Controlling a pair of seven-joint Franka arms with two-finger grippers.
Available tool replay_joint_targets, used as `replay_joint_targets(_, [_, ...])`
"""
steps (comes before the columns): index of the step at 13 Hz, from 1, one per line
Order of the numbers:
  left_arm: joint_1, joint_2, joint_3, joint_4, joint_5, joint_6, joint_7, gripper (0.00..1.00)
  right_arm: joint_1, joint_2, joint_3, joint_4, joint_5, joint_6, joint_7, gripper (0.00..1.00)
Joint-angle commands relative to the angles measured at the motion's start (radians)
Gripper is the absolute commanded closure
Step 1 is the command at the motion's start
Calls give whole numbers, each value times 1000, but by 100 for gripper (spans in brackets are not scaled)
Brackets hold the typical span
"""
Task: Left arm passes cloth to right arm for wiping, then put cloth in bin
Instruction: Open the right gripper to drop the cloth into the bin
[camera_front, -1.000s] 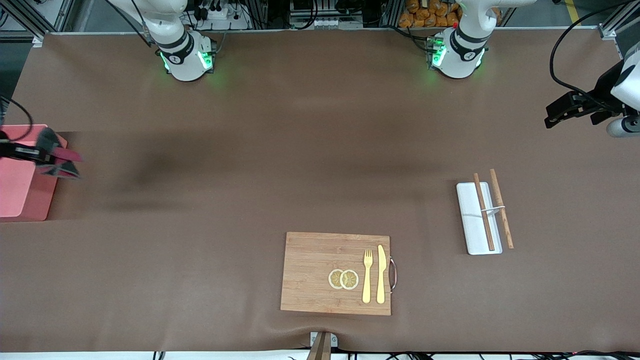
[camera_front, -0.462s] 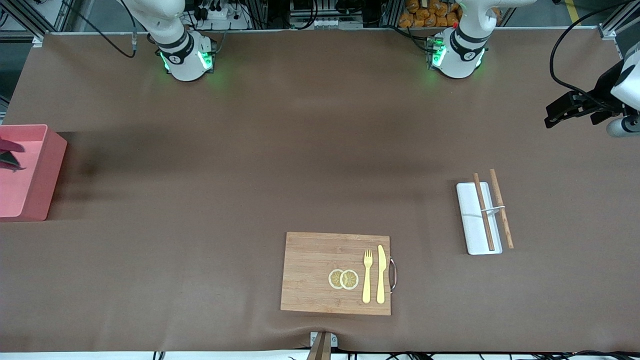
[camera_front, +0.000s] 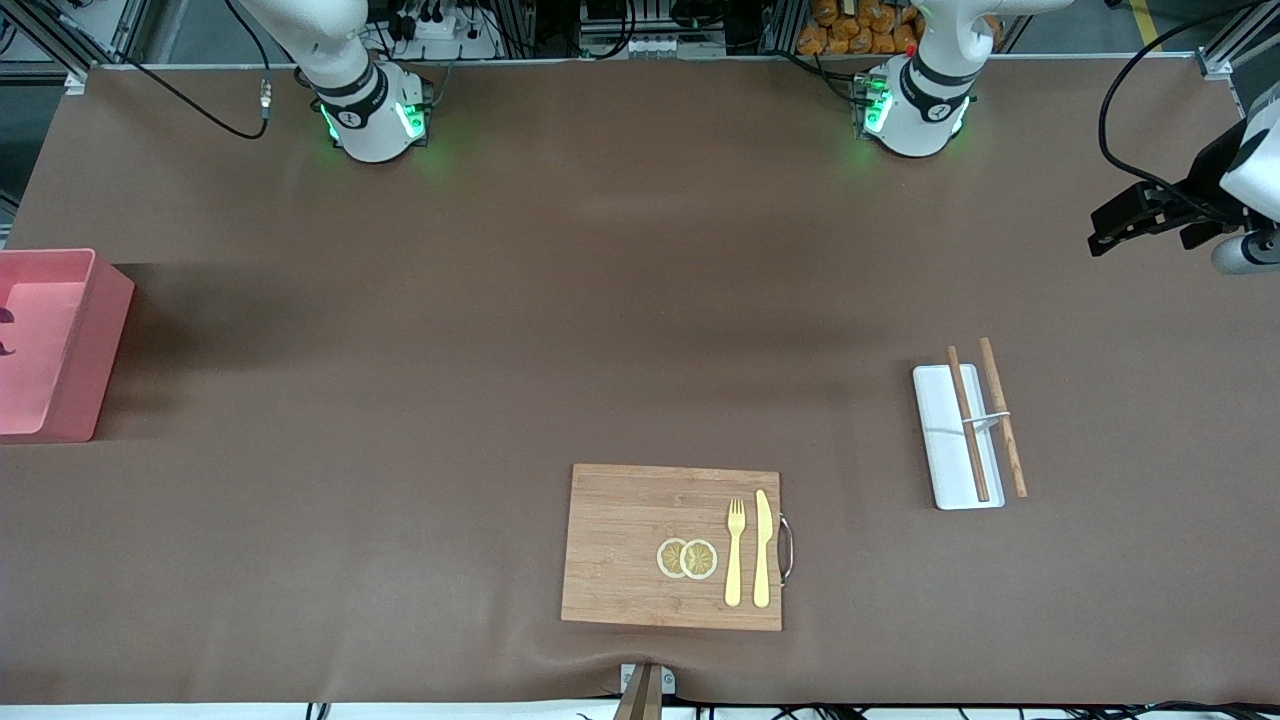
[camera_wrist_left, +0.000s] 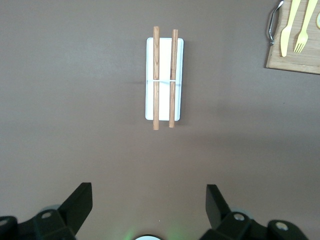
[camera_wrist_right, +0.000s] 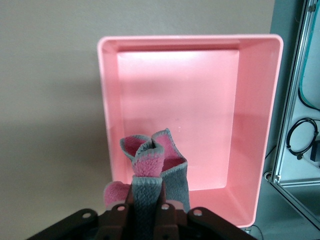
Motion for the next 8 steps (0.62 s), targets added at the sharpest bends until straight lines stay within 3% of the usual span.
replay_joint_targets(1, [-12,-13,0,5,10,-13,2,0,-7,0,24,35,-3,-24,-5,0])
replay_joint_targets(4, [-7,-13,2,5,10,-13,8,0,59,-41,28,35,-3,-53,3,0])
replay_joint_targets(8, [-2,-15,-3,5,11,-13,10,0,238,-95,32,33,43,-148,96,0])
